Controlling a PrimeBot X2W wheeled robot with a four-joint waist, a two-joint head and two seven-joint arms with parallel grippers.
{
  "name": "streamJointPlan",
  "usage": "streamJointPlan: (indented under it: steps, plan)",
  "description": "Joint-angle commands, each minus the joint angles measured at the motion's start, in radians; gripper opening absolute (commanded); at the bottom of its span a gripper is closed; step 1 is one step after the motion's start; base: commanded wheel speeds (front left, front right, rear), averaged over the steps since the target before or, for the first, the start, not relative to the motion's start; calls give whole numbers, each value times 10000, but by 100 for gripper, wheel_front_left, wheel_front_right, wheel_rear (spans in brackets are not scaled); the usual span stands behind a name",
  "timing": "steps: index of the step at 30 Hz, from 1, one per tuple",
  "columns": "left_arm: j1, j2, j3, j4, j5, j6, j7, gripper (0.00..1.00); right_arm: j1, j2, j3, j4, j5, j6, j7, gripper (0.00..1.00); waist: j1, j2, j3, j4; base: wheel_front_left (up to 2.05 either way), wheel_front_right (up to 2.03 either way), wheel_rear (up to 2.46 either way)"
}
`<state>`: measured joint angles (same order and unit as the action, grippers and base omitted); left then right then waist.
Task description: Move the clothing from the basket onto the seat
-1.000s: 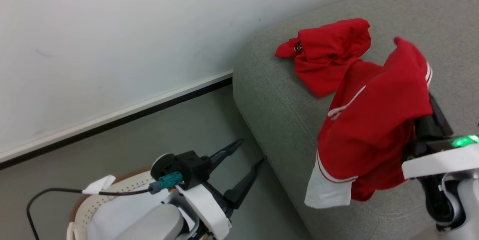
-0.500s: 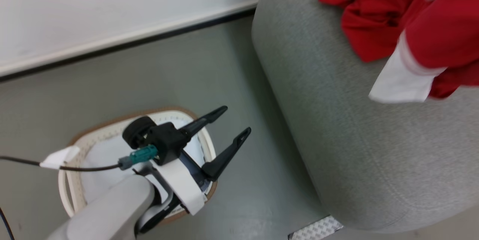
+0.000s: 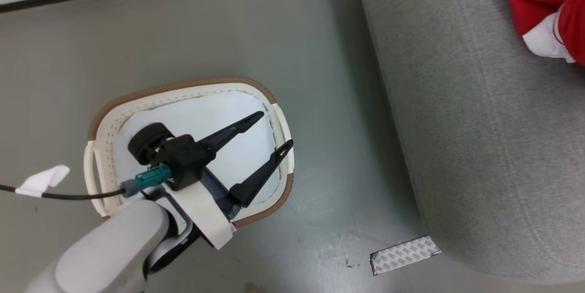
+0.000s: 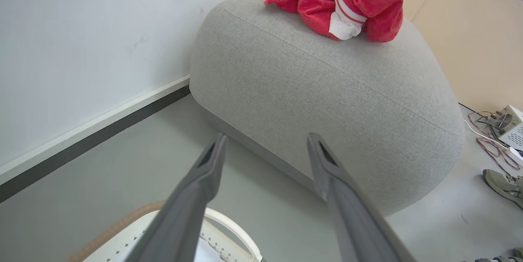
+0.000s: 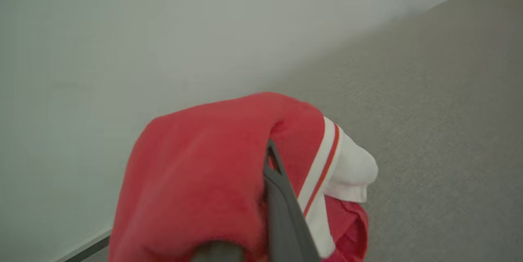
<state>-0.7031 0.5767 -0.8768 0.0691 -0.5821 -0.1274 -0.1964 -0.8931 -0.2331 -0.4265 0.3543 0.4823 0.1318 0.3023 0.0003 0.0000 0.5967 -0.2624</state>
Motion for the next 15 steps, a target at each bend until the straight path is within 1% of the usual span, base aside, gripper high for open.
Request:
streamJointPlan:
  steps: [1, 5, 9, 13, 14, 15]
  plan:
    - [-143, 107, 29, -27, -82, -26, -63, 100, 231, 3, -174, 366, -370, -23, 268, 0, -3, 0, 216, 193, 0, 0, 0]
    - [-212, 180, 7, 4, -127, -27, -89, 100, 337, 43, -382, 1086, -1045, -23, 969, 0, -3, 0, 315, 314, 0, 0, 0]
    - [-214, 120, -30, 102, -178, -23, -159, 100, 386, -196, -246, 1478, -1672, -23, 1679, 0, -3, 0, 284, 376, 0, 0, 0]
    - [-130, -24, -70, 292, -277, -24, -262, 100, 367, -302, -133, 1629, -1960, -23, 1842, 0, -3, 0, 14, 387, 0, 0, 0]
    - [-106, -62, -77, 351, -294, -24, -288, 100, 377, -315, -92, 1643, -2009, -23, 1866, 24, -3, 0, -79, 378, 0, 0, 0]
    - [-77, -104, -90, 405, -324, -25, -287, 100, 398, -341, -44, 1650, -2050, -23, 1850, 61, -3, 0, -184, 368, 0, 0, 0]
